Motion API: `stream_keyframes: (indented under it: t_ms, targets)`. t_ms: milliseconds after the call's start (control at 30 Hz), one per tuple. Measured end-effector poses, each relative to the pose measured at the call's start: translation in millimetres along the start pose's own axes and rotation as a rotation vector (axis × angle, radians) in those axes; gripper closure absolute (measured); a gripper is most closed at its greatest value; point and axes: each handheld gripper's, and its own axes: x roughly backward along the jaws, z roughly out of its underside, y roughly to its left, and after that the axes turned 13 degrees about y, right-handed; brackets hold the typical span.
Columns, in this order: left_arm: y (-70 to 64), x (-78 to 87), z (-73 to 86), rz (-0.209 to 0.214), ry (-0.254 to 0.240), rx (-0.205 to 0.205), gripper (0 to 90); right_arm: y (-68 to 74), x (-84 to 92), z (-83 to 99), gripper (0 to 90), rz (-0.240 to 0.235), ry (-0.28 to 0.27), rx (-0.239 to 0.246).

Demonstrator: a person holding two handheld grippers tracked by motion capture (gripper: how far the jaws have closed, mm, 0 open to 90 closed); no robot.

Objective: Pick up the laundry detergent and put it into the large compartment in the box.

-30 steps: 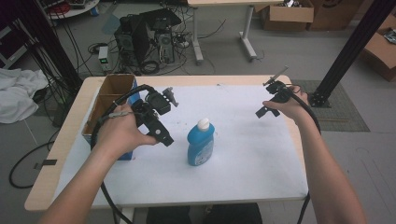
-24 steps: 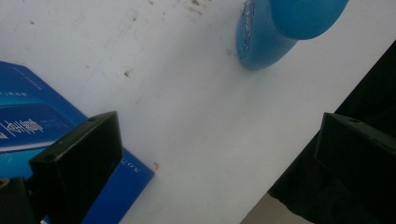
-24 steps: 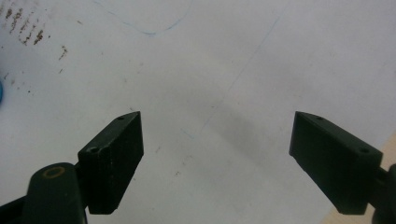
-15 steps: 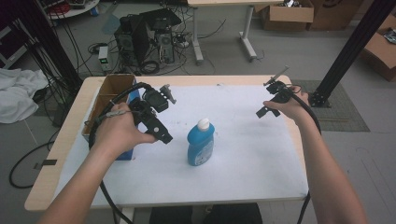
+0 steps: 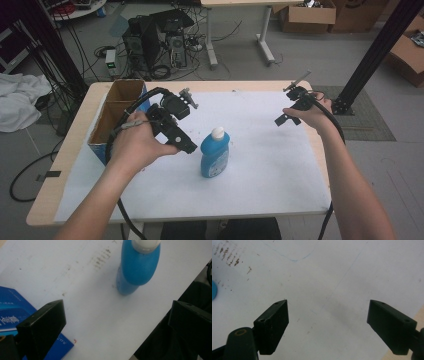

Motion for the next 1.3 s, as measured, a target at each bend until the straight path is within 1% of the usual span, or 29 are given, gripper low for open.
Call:
stream_keyframes:
  t_ms: [267, 367, 467, 700, 733, 767, 800, 833, 867, 933, 967, 1000, 1033, 1067, 1133, 1167, 1300]
  targets:
    - [-8.7, -5.9, -9.1, 0.029, -0.038, 0.029, 2.2, 1.3, -0.6, -1.6, 17.6, -0.003, -0.003, 0.009]
    - [-12.8, -8.7, -12.9, 0.033, -0.055, 0.040, 2.5, 1.3, -1.1, -2.1, 17.5, -0.003, -0.003, 0.008]
    - [-16.4, -12.8, -17.7, 0.043, -0.063, 0.042, 2.8, 1.4, -1.2, -2.5, 17.2, -0.002, -0.004, 0.008]
    - [-21.6, -25.1, -33.0, 0.052, -0.032, 0.021, 2.9, 2.3, -1.9, -3.1, 17.3, -0.007, -0.006, 0.010]
    - [-22.6, -28.4, -38.1, 0.055, -0.025, 0.022, 2.9, 2.3, -2.0, -3.1, 17.2, -0.007, -0.007, 0.010]
    - [-22.6, -28.4, -38.1, 0.055, -0.025, 0.022, 2.9, 2.3, -2.0, -3.1, 17.2, -0.007, -0.007, 0.010]
    - [-23.2, -30.1, -40.7, 0.057, -0.024, 0.019, 2.9, 2.0, -2.1, -3.2, 17.2, -0.006, -0.011, 0.015]
    - [-24.1, -31.7, -43.3, 0.060, -0.022, 0.020, 2.9, 2.4, -2.0, -3.1, 17.3, -0.009, -0.010, 0.008]
    - [-26.1, -35.1, -48.6, 0.064, -0.016, 0.011, 2.9, 2.0, -2.3, -2.8, 17.2, -0.006, -0.007, 0.016]
    - [-27.2, -36.9, -51.2, 0.065, -0.014, 0.007, 2.9, 2.1, -2.6, -2.6, 17.2, -0.007, -0.007, 0.015]
    - [-29.0, -40.0, -56.0, 0.069, -0.007, 0.003, 2.9, 1.9, -3.6, -2.3, 17.2, -0.009, -0.005, 0.016]
    - [-29.0, -40.0, -56.0, 0.069, -0.007, 0.003, 2.9, 1.9, -3.6, -2.3, 17.2, -0.009, -0.005, 0.016]
    - [-30.4, -42.8, -59.9, 0.070, -0.002, -0.004, 2.9, 1.9, -3.8, -2.0, 17.2, -0.008, -0.004, 0.013]
    - [-31.4, -44.5, -62.3, 0.070, 0.003, -0.006, 2.9, 1.4, -3.9, -1.6, 17.2, -0.009, -0.006, 0.017]
    - [-33.2, -47.7, -66.7, 0.068, 0.010, -0.005, 3.0, 1.8, -3.9, -1.0, 17.2, -0.012, -0.007, 0.006]
    - [-33.3, -48.8, -68.1, 0.066, 0.016, -0.008, 3.0, 0.7, -3.8, -0.1, 17.2, -0.012, -0.009, 0.013]
    - [-34.5, -55.3, -75.1, 0.058, 0.040, -0.009, 3.2, 0.8, -3.4, 0.6, 17.2, -0.015, -0.013, 0.014]
